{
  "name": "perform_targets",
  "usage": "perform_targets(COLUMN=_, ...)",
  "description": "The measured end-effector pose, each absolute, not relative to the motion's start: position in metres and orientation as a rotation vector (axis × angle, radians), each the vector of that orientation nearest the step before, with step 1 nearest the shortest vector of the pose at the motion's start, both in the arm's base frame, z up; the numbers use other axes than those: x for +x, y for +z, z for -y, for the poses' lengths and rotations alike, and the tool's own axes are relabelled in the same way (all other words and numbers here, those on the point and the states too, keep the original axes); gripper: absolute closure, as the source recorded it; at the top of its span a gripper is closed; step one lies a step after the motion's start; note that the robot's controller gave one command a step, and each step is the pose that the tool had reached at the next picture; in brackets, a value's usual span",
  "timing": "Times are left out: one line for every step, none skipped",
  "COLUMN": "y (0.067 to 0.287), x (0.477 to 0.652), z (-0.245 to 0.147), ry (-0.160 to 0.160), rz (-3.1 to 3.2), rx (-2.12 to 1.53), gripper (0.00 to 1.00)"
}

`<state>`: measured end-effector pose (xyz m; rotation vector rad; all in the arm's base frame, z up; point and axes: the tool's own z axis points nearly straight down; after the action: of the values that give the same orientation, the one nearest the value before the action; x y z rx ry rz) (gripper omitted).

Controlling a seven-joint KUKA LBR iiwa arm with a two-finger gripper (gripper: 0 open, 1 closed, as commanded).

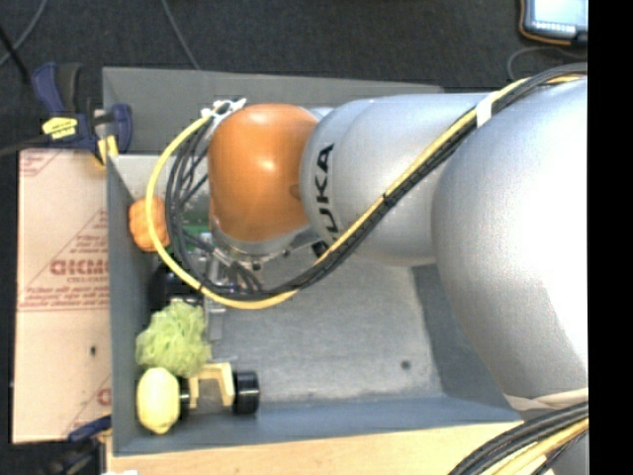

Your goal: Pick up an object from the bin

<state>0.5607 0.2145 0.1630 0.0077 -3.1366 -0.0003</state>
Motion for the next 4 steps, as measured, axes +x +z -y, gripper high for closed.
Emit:
perform_targets(y=0.168, x=0.562, z=-0.213, ry=-0.003, rz=3.144, rx=0.001, gripper=0.0)
perform_targets(y=0.129, x=0.567, z=-0.224, ry=-0.004, rz=3.131, rx=0.37, gripper=0.0)
perform_targets(y=0.095, x=0.577, z=-0.229, ry=-0.011, rz=3.115, rx=0.664, gripper=0.0)
perform_targets(y=0.098, x=0.574, z=-0.229, ry=-0.011, rz=3.106, rx=0.66, gripper=0.0)
